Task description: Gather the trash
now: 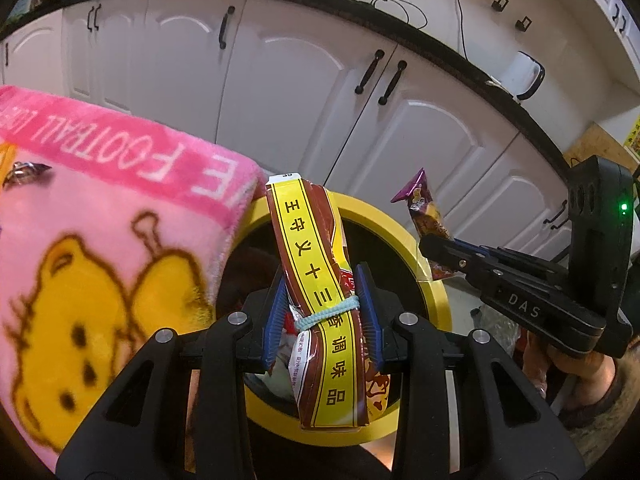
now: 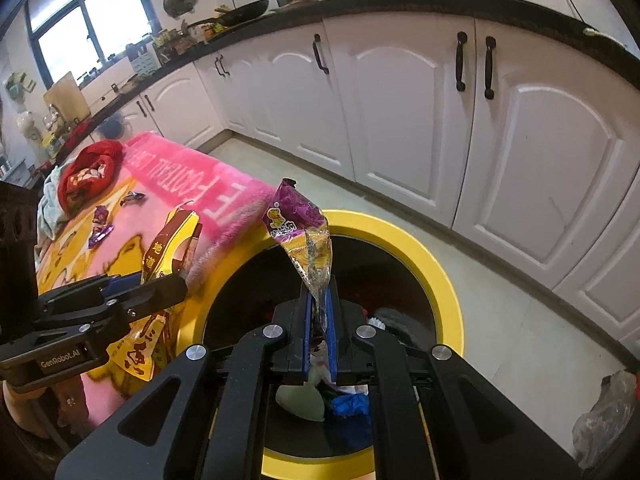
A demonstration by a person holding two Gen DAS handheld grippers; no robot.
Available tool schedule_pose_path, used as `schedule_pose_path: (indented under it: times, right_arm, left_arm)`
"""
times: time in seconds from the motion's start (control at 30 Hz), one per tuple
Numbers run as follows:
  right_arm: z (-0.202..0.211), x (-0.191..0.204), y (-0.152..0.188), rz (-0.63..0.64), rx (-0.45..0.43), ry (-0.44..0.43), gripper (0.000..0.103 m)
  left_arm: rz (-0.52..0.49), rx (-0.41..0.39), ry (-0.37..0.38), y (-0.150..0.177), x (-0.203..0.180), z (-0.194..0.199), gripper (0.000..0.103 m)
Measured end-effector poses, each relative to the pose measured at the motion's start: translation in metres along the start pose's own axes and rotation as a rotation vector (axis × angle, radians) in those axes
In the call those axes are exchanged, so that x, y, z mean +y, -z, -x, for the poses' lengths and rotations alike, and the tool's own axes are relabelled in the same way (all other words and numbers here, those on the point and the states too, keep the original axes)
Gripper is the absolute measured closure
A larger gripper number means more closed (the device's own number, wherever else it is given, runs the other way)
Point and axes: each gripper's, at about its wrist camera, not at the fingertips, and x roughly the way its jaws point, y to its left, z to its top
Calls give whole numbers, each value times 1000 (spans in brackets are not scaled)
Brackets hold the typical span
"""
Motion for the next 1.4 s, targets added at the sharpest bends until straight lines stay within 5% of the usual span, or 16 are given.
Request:
schedule_pose_path:
  times: [0.57, 0.97, 1.13, 1.4]
  right_arm:
    - [-12, -8, 5, -27, 39, 1, 94]
    - [-5, -13, 2, -52, 15, 13, 71]
    - [2, -12, -2, -49, -15, 22, 58]
    - [15, -1, -6, -19, -66, 38, 46]
  left_arm:
    - [13, 45, -2, 5, 7, -20, 76]
    - [26, 22, -53, 7, 17, -4, 39]
    - [25, -7, -91, 6, 19, 8, 13]
    - [19, -48, -156, 4, 24, 28, 11]
